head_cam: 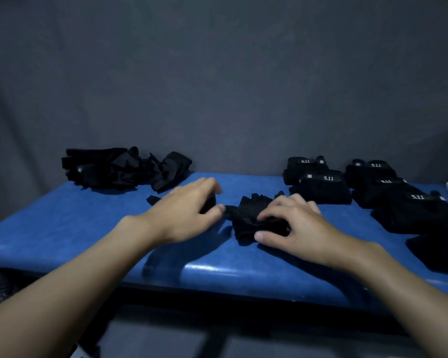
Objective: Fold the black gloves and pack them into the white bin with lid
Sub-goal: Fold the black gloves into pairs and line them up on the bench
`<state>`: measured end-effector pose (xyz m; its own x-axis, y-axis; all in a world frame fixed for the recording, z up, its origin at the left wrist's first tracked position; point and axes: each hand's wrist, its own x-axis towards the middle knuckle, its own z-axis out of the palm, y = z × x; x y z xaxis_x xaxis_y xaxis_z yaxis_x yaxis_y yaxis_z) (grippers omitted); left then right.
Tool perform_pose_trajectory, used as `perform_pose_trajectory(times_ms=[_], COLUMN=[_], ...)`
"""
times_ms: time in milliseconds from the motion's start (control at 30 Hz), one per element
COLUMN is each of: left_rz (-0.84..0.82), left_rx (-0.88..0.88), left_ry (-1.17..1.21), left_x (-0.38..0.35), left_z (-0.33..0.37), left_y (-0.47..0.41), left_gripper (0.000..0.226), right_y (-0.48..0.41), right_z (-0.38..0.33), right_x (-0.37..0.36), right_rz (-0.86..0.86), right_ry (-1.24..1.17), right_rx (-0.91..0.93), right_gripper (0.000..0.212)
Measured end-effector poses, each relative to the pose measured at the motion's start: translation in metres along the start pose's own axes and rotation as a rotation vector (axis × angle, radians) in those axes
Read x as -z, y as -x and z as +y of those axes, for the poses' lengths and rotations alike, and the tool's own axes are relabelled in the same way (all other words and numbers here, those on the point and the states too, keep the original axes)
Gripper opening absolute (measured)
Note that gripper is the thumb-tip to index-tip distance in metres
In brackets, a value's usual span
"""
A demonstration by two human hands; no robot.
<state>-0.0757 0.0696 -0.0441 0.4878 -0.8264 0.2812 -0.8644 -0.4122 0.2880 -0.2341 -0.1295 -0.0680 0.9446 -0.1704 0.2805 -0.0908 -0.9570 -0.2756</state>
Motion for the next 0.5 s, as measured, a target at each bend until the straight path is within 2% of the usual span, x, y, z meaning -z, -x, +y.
perform_pose_trajectory(times_ms=[100, 233, 333, 500], left_rz=[-0.111, -0.269, -0.260, -0.145], left_rx=[-0.094, -0.084, -0.077, -0.007], left_ry=[-0.020, -0.172, -0.212, -0.092], left_x=[-0.020, -0.034, -0.034, -0.014], left_z=[0.015, 0.015, 0.014, 0.008], left_y=[-0.008, -0.012, -0.011, -0.012], left_gripper=[0.049, 0.061, 0.064, 0.056], right_y=[-0.002, -0.001, -0.002, -0.020], right_z=[0.001, 0.004, 0.004, -0.005], right_x=[-0.003, -0.007, -0.006, 0.003], right_rz=[0.045, -0.056, -0.084, 0.016], right_ry=[-0.048, -0.003, -0.007, -0.080], right_rx=[-0.039, -0.092, -0.113, -0.102], right_gripper=[0.067, 0.048, 0.048, 0.040])
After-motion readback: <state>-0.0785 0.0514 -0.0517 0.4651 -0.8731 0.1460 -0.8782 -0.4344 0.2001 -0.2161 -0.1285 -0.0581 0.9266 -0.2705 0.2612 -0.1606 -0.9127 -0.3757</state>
